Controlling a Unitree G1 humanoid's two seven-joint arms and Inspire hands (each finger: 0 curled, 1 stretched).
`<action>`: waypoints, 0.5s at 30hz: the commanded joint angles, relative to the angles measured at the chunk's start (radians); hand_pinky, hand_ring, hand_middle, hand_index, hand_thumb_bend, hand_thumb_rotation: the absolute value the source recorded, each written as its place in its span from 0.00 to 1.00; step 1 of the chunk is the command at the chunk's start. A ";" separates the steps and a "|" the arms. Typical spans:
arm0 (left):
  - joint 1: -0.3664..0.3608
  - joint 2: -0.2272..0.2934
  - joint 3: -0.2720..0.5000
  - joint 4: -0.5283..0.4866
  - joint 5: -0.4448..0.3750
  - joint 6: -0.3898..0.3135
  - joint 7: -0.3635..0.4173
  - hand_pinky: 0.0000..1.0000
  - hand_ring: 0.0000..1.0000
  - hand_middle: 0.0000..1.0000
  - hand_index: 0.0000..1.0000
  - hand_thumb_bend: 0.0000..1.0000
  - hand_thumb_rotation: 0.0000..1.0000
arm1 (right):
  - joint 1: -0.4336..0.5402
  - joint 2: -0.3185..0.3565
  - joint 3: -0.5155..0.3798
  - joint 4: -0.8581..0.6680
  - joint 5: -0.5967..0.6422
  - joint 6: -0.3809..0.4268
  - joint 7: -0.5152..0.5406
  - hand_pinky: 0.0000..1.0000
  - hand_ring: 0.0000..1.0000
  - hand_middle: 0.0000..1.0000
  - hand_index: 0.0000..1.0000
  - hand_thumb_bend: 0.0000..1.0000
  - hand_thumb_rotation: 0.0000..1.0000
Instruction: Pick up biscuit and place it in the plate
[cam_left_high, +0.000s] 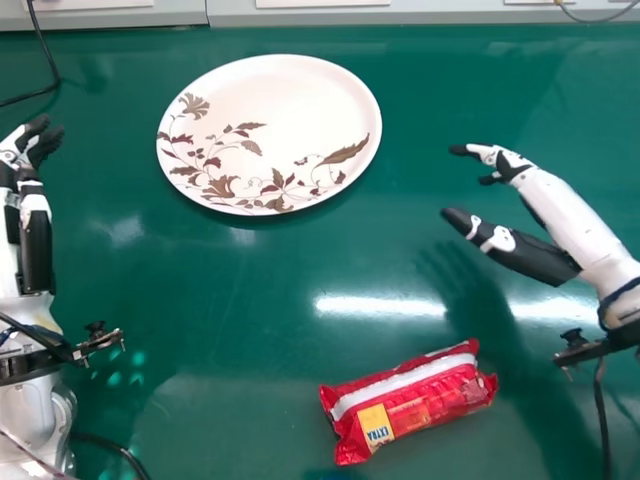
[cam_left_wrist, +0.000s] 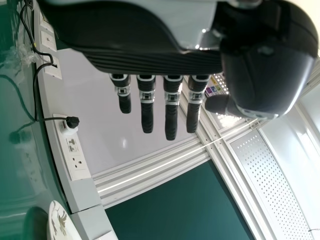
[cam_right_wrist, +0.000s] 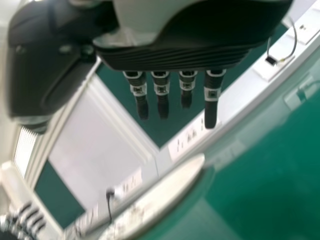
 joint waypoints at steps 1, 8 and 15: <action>0.074 -0.053 -0.036 0.045 -0.011 -0.001 -0.007 0.93 0.85 0.83 0.86 0.02 0.00 | 0.054 -0.045 -0.017 -0.048 -0.006 -0.020 0.058 0.72 0.87 0.96 0.95 0.98 0.51; 0.086 -0.053 -0.033 0.005 -0.031 0.046 -0.026 0.97 0.86 0.84 0.86 0.03 0.00 | 0.111 -0.124 0.014 -0.056 -0.040 -0.127 0.170 0.81 0.93 0.97 0.99 1.00 0.55; 0.086 -0.045 -0.022 0.009 -0.023 0.043 -0.026 0.94 0.85 0.83 0.85 0.05 0.03 | 0.151 -0.139 0.014 -0.031 -0.083 -0.237 0.195 0.82 0.92 0.96 0.97 1.00 0.61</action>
